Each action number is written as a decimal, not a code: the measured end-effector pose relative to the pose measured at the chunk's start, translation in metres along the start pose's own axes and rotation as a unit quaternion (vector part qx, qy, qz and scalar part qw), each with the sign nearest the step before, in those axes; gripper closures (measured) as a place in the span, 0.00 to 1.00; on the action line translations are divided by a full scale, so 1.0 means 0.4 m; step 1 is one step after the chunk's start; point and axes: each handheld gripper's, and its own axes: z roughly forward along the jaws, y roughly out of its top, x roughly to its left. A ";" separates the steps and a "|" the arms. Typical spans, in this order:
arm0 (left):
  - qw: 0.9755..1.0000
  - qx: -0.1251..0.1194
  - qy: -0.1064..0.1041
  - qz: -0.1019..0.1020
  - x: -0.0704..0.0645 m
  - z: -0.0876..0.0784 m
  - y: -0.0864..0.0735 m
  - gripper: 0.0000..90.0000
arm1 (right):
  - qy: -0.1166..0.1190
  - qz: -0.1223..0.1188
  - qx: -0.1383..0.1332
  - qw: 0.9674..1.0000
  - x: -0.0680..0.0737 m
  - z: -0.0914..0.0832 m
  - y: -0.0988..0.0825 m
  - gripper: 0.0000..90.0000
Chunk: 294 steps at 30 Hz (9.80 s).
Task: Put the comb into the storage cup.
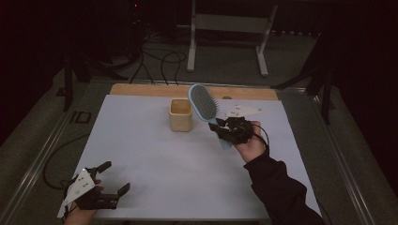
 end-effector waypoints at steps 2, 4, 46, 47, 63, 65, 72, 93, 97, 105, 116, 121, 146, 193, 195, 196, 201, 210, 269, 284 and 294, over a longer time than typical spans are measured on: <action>1.000 0.000 0.002 0.000 0.000 -0.001 0.000 0.00 | 0.004 -0.001 -0.006 1.000 -0.001 0.004 0.009 0.78; 1.000 -0.001 0.001 0.000 0.001 -0.002 0.000 0.00 | 0.005 -0.002 -0.010 1.000 -0.001 0.008 0.018 0.78; 1.000 -0.007 0.002 -0.011 0.008 -0.009 -0.003 0.00 | 0.044 0.008 -0.134 0.990 -0.016 0.117 0.141 0.78; 1.000 -0.007 0.002 -0.011 0.008 -0.009 -0.003 0.00 | 0.044 0.008 -0.134 0.990 -0.016 0.117 0.141 0.78; 1.000 -0.006 0.003 -0.009 0.008 -0.013 -0.004 0.00 | 0.057 0.001 -0.172 0.983 -0.026 0.199 0.183 0.78; 1.000 -0.006 0.003 -0.009 0.009 -0.014 -0.004 0.00 | 0.054 0.012 -0.169 0.984 -0.022 0.203 0.188 0.78; 1.000 -0.007 0.003 -0.010 0.009 -0.016 -0.004 0.00 | 0.051 0.009 -0.184 0.982 -0.024 0.239 0.208 0.78; 1.000 -0.011 0.006 -0.016 0.012 -0.022 -0.005 0.00 | 0.037 0.012 -0.200 0.979 -0.044 0.329 0.221 0.78; 1.000 -0.011 0.006 -0.016 0.012 -0.022 -0.005 0.00 | 0.037 0.015 -0.202 0.978 -0.049 0.345 0.212 0.78; 1.000 -0.012 0.006 -0.019 0.013 -0.025 -0.006 0.00 | 0.032 0.025 -0.195 0.980 -0.061 0.386 0.181 0.78; 1.000 -0.013 0.006 -0.020 0.014 -0.027 -0.007 0.00 | 0.033 0.028 -0.192 0.980 -0.062 0.415 0.143 0.78; 1.000 -0.013 0.006 -0.020 0.014 -0.026 -0.007 0.00 | 0.036 0.035 -0.190 0.980 -0.064 0.422 0.126 0.78; 1.000 -0.012 0.006 -0.021 0.013 -0.025 -0.008 0.00 | 0.035 0.008 -0.168 0.985 -0.052 0.429 0.076 0.78; 1.000 -0.007 0.009 -0.014 0.011 -0.023 -0.007 0.00 | 0.075 -0.030 -0.118 0.990 -0.049 0.365 0.065 0.09; 1.000 -0.007 0.009 -0.013 0.011 -0.023 -0.006 0.00 | 0.080 -0.030 -0.114 0.990 -0.048 0.360 0.066 0.09; 1.000 -0.007 0.008 -0.013 0.011 -0.022 -0.006 0.00 | 0.082 -0.028 -0.115 0.990 -0.046 0.358 0.066 0.09; 1.000 -0.007 0.009 -0.015 0.012 -0.023 -0.007 0.00 | 0.085 -0.035 -0.109 0.990 -0.045 0.352 0.068 0.09; 1.000 -0.006 0.009 -0.015 0.012 -0.022 -0.007 0.00 | 0.096 -0.040 -0.104 0.989 -0.046 0.339 0.069 0.09; 1.000 -0.002 0.014 -0.015 0.012 -0.020 -0.008 0.00 | 0.067 -0.028 -0.064 0.995 -0.081 0.115 -0.102 0.10; 1.000 -0.002 0.014 -0.015 0.012 -0.020 -0.007 0.00 | 0.072 -0.016 -0.058 0.996 -0.068 0.053 -0.175 0.10; 1.000 -0.002 0.015 -0.015 0.011 -0.020 -0.007 0.00 | 0.069 -0.006 -0.055 0.996 -0.057 0.016 -0.236 0.10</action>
